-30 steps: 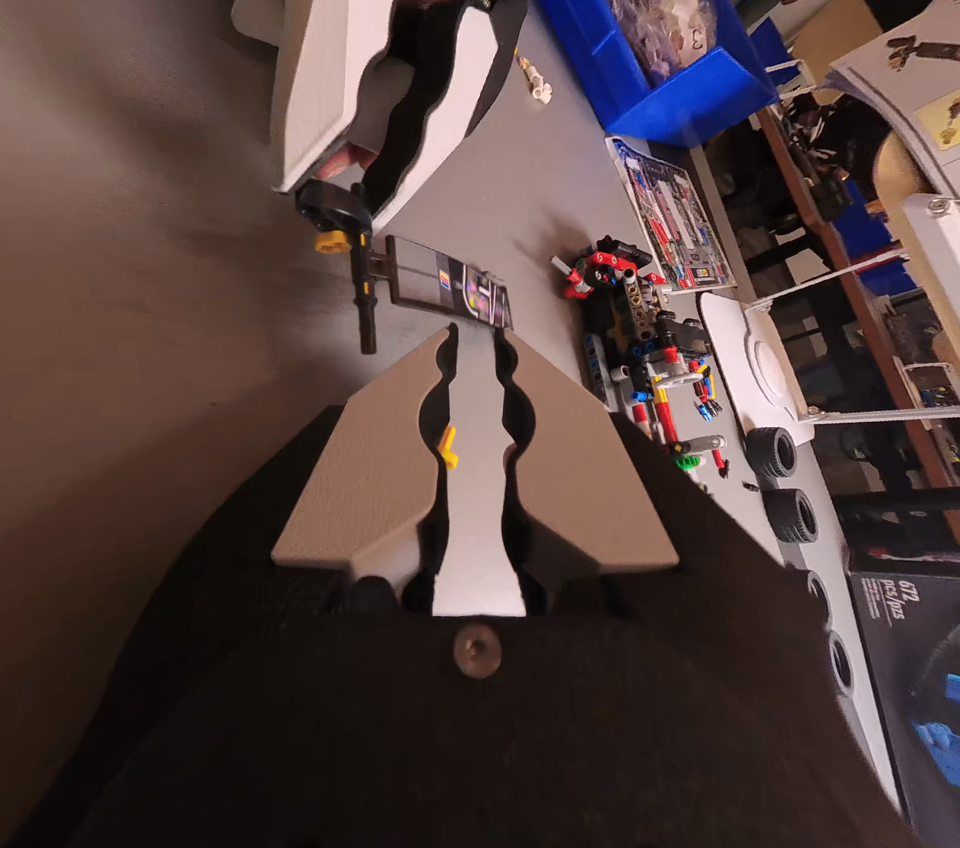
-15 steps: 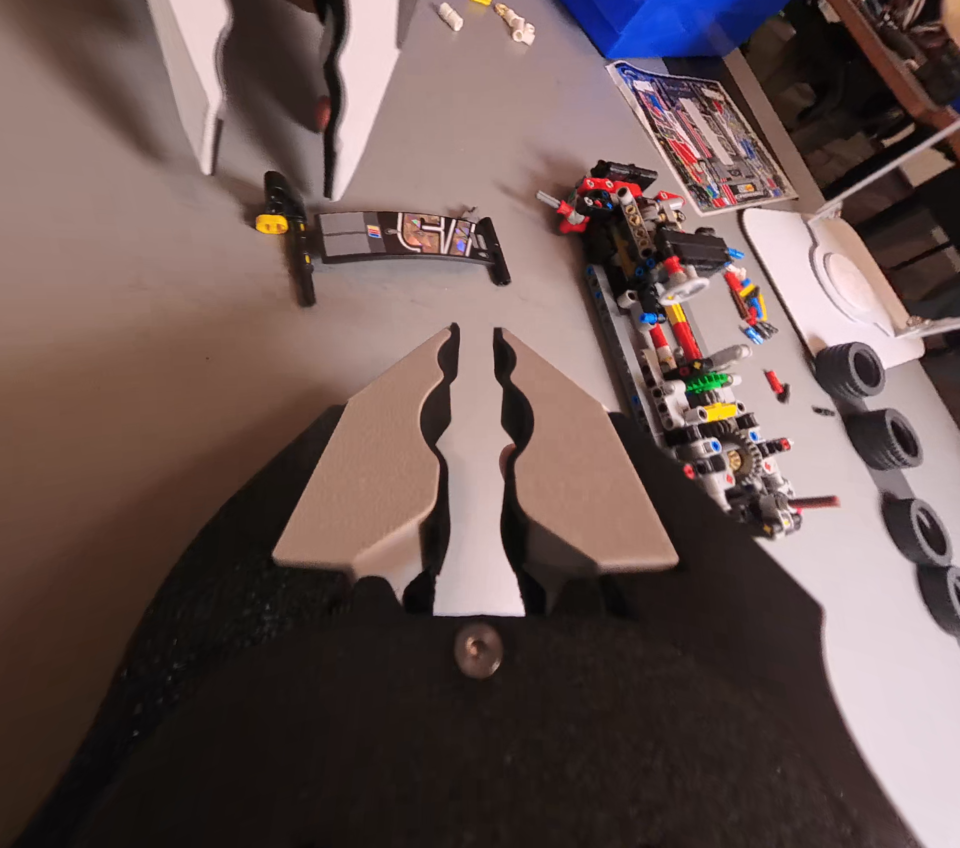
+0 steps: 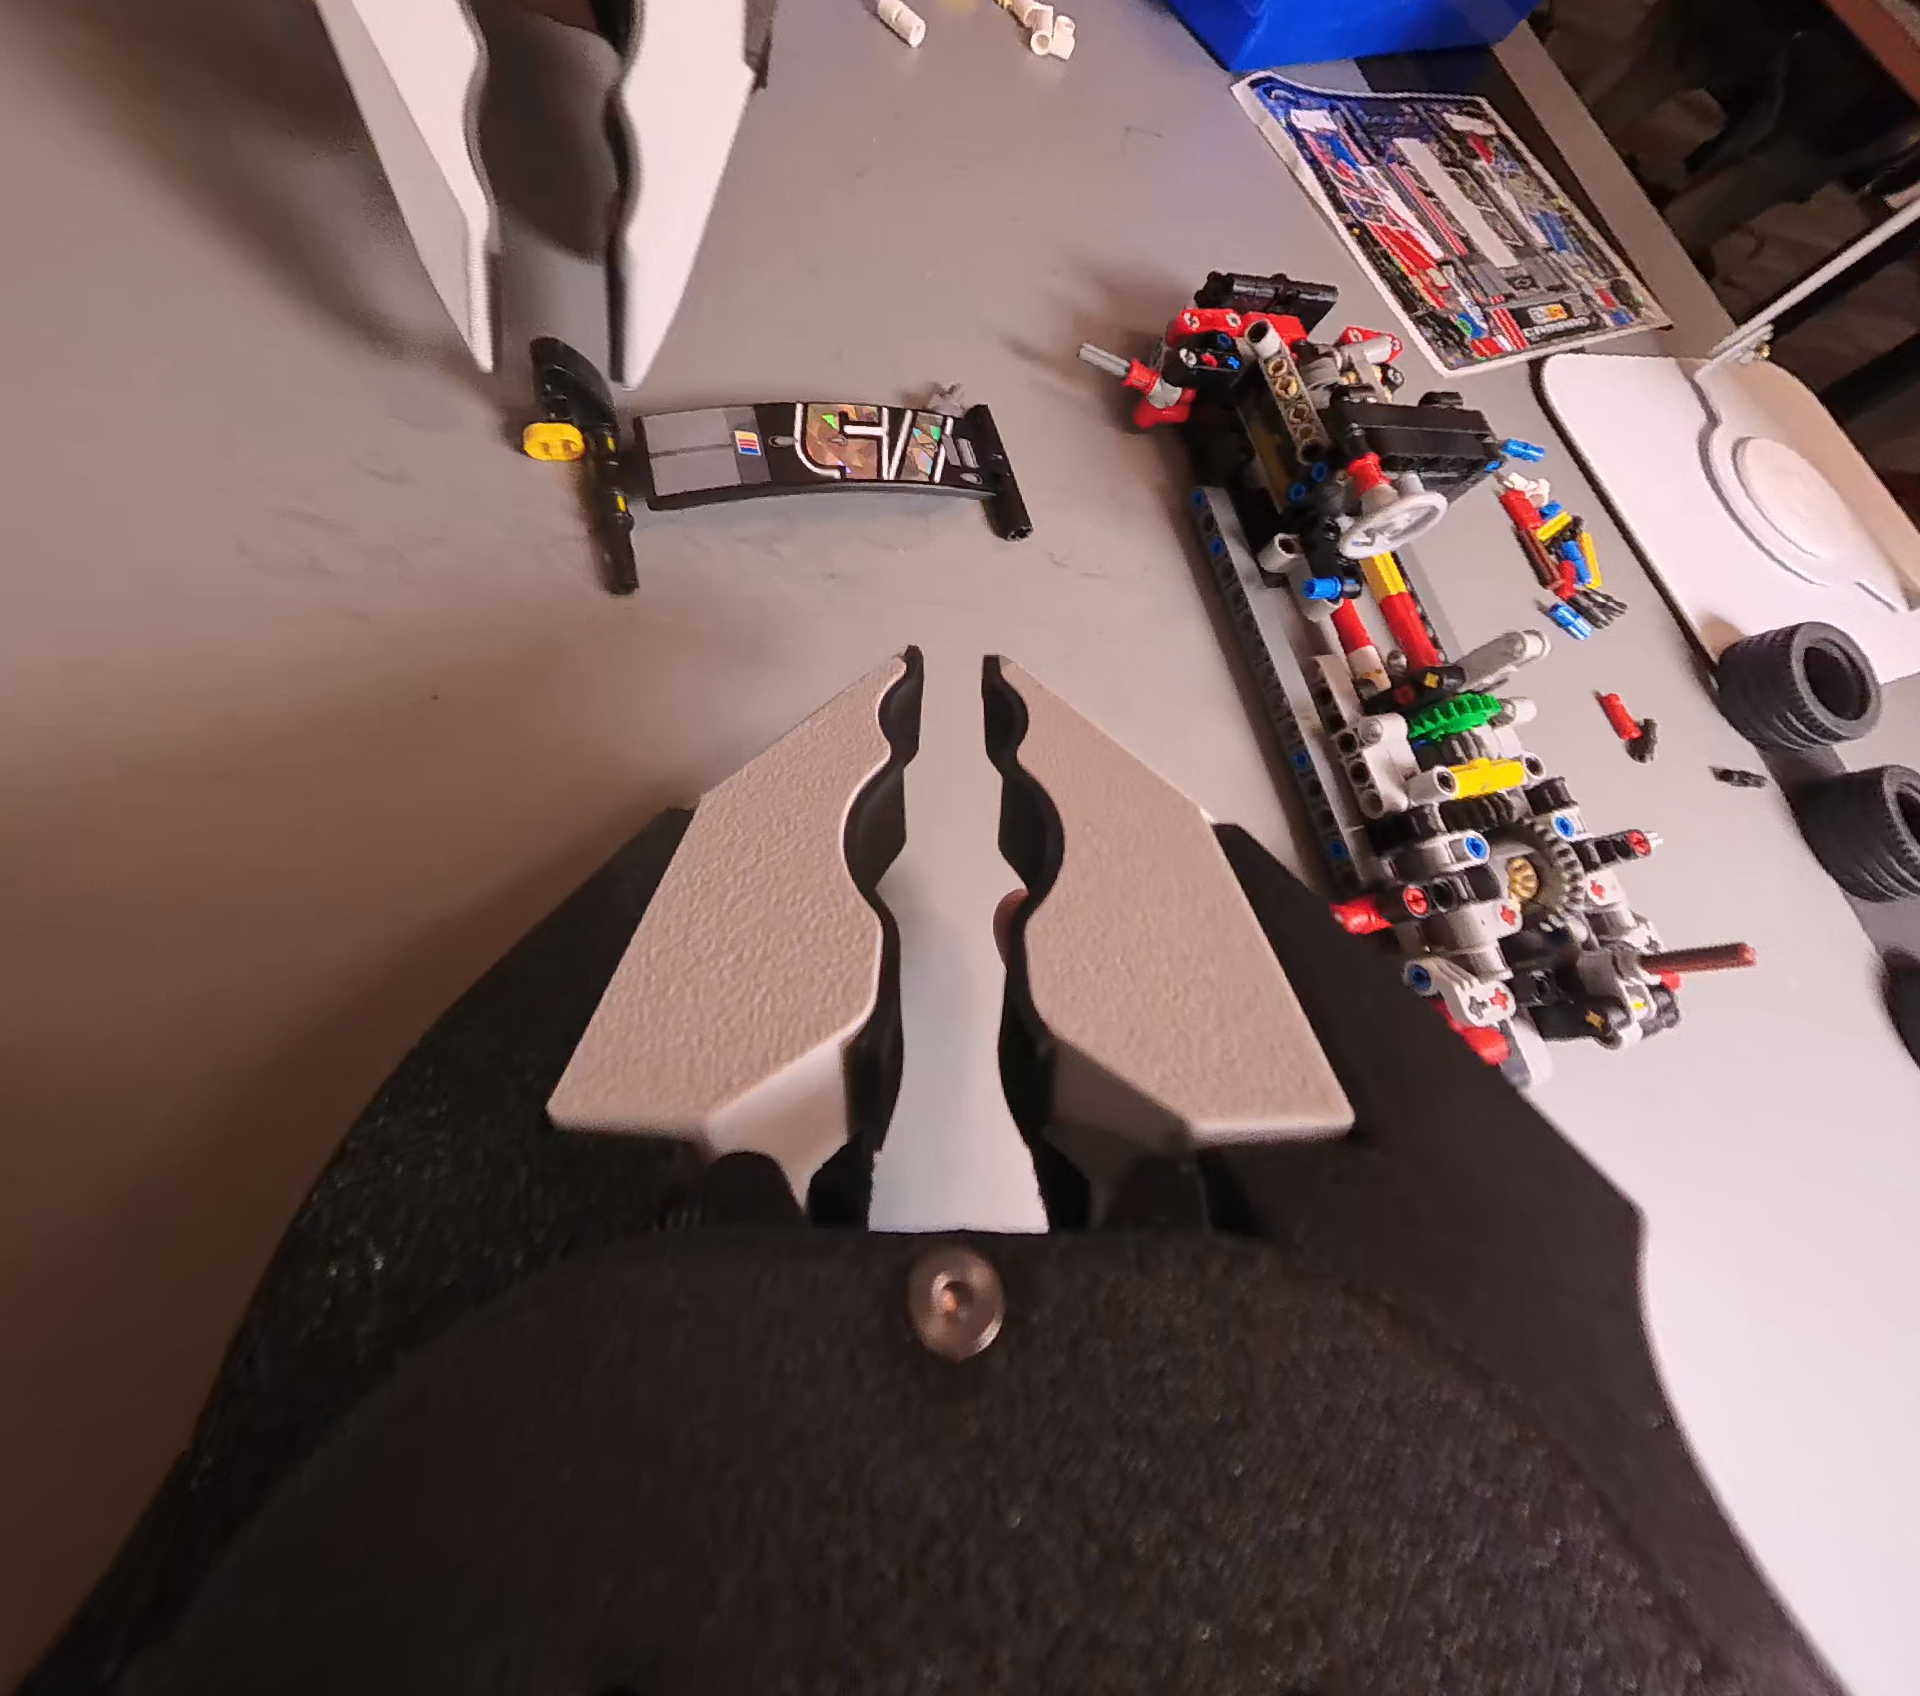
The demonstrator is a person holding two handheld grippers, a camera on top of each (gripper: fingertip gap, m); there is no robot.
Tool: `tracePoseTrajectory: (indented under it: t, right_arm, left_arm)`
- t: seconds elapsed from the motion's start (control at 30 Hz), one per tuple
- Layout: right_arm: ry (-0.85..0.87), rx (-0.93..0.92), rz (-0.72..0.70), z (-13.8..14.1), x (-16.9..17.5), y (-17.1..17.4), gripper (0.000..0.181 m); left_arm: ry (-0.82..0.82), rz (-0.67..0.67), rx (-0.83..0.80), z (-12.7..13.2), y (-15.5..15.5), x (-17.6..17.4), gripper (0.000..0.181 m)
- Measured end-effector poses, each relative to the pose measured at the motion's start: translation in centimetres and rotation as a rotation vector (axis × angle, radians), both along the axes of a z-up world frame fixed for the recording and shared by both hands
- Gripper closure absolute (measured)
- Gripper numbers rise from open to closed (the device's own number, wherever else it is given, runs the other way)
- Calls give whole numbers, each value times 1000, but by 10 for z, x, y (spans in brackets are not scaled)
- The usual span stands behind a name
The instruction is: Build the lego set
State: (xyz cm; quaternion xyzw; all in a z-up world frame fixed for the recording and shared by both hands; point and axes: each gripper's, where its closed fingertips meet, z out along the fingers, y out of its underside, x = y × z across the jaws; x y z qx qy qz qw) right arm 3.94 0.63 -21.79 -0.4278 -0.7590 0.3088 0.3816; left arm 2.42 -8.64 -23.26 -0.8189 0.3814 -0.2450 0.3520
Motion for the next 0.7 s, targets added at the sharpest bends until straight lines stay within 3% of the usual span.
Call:
tracePoseTrajectory:
  t: [0.07, 0.43, 0.5, 0.7]
  right_arm:
    - [-17, -11, -11, -2, 2, 4, 172]
    - [-196, 55, 18, -27, 9, -6, 161]
    - [-204, 90, 15, -28, 7, -8, 175]
    - [-217, 112, 0, -28, 11, -4, 178]
  left_arm:
    - [35, -1, 26, -2, 1, 0, 170]
    - [62, 11, 57, -2, 5, -8, 171]
    - [66, 19, 65, -2, 7, -11, 171]
    - [67, 47, 86, -2, 12, -17, 171]
